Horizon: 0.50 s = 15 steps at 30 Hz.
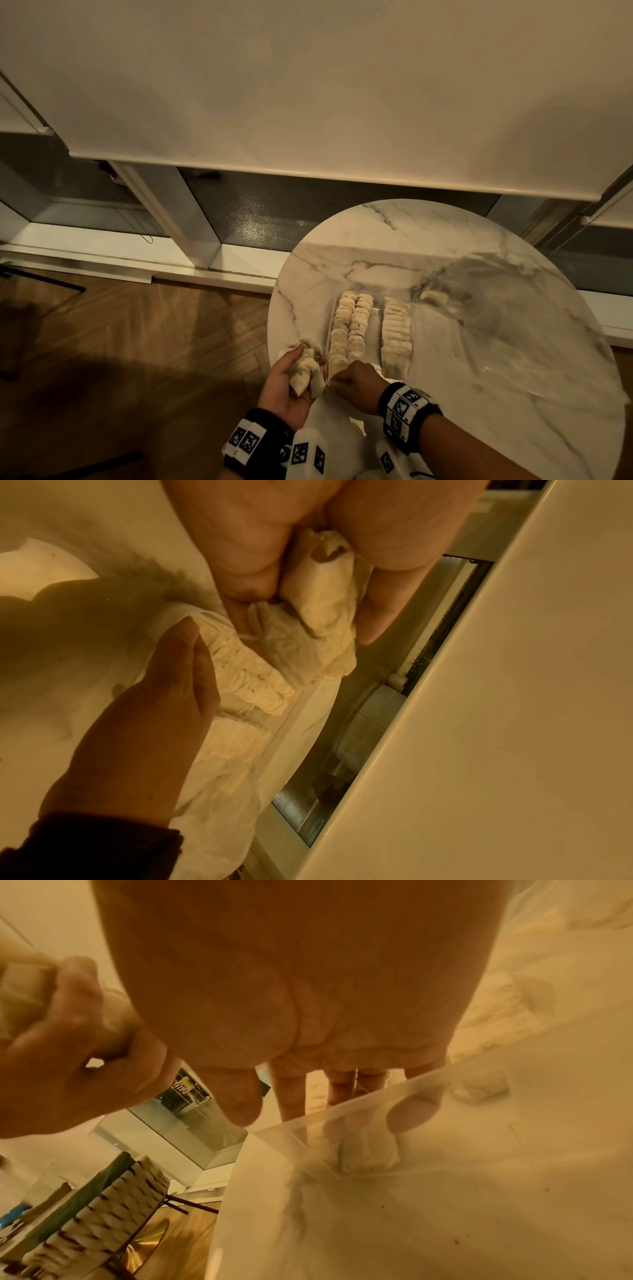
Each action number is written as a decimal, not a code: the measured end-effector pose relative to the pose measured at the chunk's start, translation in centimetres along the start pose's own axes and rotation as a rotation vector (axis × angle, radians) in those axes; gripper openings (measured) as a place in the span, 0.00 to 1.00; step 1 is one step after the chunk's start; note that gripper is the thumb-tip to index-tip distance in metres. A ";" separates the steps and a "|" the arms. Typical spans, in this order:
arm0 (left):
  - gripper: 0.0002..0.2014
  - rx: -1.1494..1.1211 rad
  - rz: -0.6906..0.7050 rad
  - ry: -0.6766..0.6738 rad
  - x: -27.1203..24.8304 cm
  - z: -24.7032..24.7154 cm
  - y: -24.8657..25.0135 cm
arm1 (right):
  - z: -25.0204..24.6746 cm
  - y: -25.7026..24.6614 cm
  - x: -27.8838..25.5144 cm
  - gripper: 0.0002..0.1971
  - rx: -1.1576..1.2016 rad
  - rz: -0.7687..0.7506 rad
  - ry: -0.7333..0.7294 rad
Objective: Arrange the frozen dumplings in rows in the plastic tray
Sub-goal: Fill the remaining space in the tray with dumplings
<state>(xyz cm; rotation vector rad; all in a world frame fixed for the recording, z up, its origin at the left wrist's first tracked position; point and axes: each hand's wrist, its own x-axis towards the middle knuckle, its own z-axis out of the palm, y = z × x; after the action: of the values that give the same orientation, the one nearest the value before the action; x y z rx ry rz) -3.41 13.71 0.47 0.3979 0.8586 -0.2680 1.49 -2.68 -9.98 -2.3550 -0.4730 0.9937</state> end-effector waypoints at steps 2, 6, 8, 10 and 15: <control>0.13 0.010 0.014 -0.005 -0.1 0.1 0.0 | -0.5 -0.8 -0.4 0.27 0.065 -0.014 0.045; 0.11 0.032 0.064 -0.047 0.0 0.3 0.0 | -3.1 -3.5 -3.2 0.15 0.466 -0.036 0.265; 0.13 0.022 0.080 -0.080 0.2 0.3 0.0 | -4.6 -5.3 -5.1 0.15 0.708 -0.061 0.273; 0.16 0.033 0.088 -0.119 0.2 0.6 0.0 | -5.9 -6.7 -6.8 0.14 0.798 -0.090 0.237; 0.17 0.107 0.109 -0.154 0.5 1.7 -0.4 | -6.7 -8.3 -8.0 0.18 0.809 -0.033 0.193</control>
<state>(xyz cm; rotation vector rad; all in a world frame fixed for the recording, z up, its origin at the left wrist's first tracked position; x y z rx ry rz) -2.16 12.56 0.98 0.5155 0.6710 -0.2409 0.18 -2.33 3.29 -1.6736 -0.0109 0.7380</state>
